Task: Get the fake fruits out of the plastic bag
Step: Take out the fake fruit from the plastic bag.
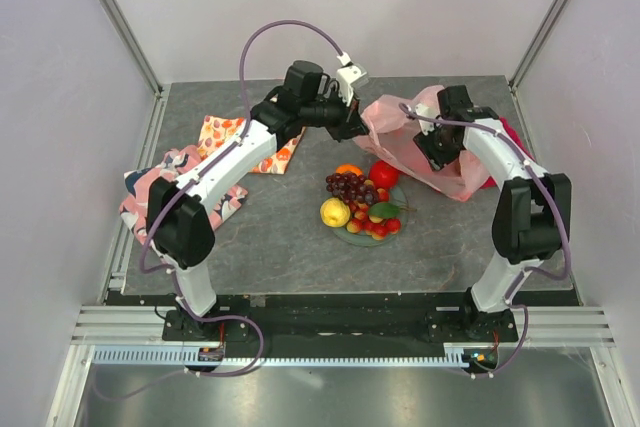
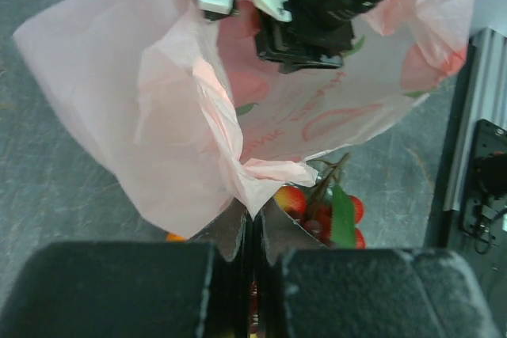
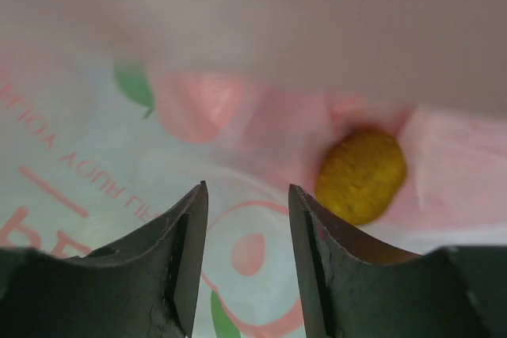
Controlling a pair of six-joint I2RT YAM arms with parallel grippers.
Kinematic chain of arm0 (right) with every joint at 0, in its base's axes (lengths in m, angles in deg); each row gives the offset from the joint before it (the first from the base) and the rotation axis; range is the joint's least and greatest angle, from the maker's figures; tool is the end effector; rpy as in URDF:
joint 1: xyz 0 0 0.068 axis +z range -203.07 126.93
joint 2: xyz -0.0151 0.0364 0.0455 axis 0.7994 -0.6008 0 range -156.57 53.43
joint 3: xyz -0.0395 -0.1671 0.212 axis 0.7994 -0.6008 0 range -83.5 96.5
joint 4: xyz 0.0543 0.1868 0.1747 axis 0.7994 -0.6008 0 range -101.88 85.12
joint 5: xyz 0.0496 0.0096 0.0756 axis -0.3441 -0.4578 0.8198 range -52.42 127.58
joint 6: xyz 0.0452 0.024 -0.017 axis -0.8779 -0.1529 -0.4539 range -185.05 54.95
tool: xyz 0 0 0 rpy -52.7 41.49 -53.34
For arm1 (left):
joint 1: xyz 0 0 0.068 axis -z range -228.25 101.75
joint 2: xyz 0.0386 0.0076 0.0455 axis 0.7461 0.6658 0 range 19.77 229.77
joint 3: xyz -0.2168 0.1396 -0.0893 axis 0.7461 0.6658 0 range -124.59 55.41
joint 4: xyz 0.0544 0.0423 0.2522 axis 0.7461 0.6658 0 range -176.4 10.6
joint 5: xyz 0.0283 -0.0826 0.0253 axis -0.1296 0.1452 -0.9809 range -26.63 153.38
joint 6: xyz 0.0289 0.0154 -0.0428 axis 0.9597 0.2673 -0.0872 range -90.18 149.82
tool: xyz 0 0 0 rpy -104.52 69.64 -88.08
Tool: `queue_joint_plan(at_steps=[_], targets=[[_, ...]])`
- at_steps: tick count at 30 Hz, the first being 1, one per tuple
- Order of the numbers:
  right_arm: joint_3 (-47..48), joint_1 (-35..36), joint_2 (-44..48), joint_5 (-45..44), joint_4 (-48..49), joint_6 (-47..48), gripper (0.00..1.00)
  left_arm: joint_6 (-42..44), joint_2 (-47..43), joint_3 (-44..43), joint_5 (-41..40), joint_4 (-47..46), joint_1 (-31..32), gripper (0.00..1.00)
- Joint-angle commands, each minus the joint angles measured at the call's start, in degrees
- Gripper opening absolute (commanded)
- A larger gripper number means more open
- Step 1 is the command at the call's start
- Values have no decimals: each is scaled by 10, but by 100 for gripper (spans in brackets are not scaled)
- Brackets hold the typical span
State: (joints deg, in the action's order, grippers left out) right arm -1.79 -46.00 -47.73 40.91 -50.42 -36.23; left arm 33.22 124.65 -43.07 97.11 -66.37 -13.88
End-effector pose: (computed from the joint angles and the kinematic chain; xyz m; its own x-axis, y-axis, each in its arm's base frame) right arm 0.3654 0.0475 0.2482 -0.7170 -0.5738 -0.3957 -0.5625 0.8116 -0.1576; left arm 0.3444 -0.2596 0.3549 -0.3146 0.2749 -0.9086 0.9002 0.3901 -0.1936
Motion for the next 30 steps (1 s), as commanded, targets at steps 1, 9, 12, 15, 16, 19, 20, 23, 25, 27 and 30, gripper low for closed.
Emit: queue_joint_plan(at_steps=[1,9,12,15,16,19,20,23,25,27,30], targets=[[-5,-1,61,-91,19,18,57,-30,-41,15,38,-33,18,2],[-116,-13,107,-179,77,86,72,-46,-57,41,34,-45,27,2],[-122,-21,93,-199,94,69,74,-47,-61,50,33,-48,27,2],[-105,-35,71,-204,101,49,73,-51,-64,56,33,-50,27,2],[-99,-38,64,-204,102,45,73,-51,-65,57,33,-51,27,2],[-76,-45,27,-202,102,28,73,-49,-65,60,32,-51,27,2],[-68,-46,19,-200,103,25,73,-50,-64,62,31,-51,27,2],[-53,-50,-13,-187,104,10,74,-53,-64,65,31,-53,28,2],[-45,-50,-38,-183,107,-2,73,-54,-64,65,31,-53,28,2],[-33,-50,-54,-187,118,-7,73,-54,-64,65,30,-53,28,2],[-20,-51,-70,-196,136,-11,73,-53,-65,69,29,-51,28,2]])
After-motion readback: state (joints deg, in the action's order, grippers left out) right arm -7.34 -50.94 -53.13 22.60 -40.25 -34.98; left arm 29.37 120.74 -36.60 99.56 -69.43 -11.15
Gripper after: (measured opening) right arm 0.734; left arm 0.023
